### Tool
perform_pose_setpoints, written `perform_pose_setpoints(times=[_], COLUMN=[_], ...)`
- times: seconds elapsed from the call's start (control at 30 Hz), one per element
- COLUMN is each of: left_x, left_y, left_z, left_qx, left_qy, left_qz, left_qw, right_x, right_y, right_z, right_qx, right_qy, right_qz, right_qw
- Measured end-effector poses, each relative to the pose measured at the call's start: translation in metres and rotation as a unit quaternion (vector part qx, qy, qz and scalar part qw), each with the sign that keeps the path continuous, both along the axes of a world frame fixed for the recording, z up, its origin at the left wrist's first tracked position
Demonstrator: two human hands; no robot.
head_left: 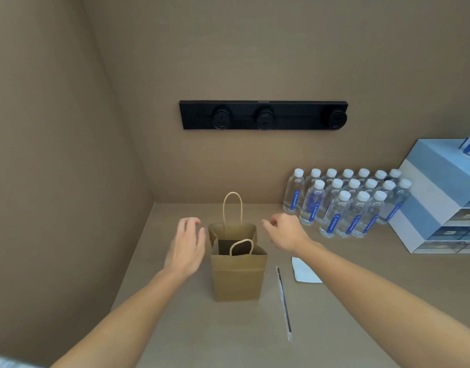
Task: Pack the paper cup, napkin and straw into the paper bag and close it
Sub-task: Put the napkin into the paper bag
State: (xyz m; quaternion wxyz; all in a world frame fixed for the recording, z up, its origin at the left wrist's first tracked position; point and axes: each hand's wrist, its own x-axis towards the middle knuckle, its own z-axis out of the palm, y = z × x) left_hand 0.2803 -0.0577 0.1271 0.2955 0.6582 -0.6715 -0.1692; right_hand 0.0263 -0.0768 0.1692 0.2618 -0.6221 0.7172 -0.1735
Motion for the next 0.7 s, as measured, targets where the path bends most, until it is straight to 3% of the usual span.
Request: perform_pose_setpoints(times=[0.17,0.4,0.47,0.6,0.7], left_x=[0.008,-0.012,-0.015,-0.006,-0.009], left_y=[0.007,0.044,0.038,0.049,0.056], left_z=[-0.052,-0.139,-0.194,-0.22,-0.211], left_qx=[0.115,0.257,0.337,0.322,0.265], left_qy=[-0.078,-0.148,-0.162,-0.185,-0.211], left_qz=[0.095,0.099,0.105,0.132,0.147], left_qw=[0.986,0.95,0.921,0.919,0.929], right_x=[-0.033,-0.063,-0.068,-0.077,-0.086], right_y=[0.0,0.018,0.002,0.004,0.008], right_z=[-0.028,-0.083,-0.139,-0.176,-0.182], right_qx=[0.039,0.111,0.166,0.227,0.237], right_qy=[0.02,0.075,0.107,0.163,0.131], right_qz=[-0.001,-0.033,-0.054,-0.024,-0.062], right_qw=[0.999,0.99,0.979,0.96,0.961])
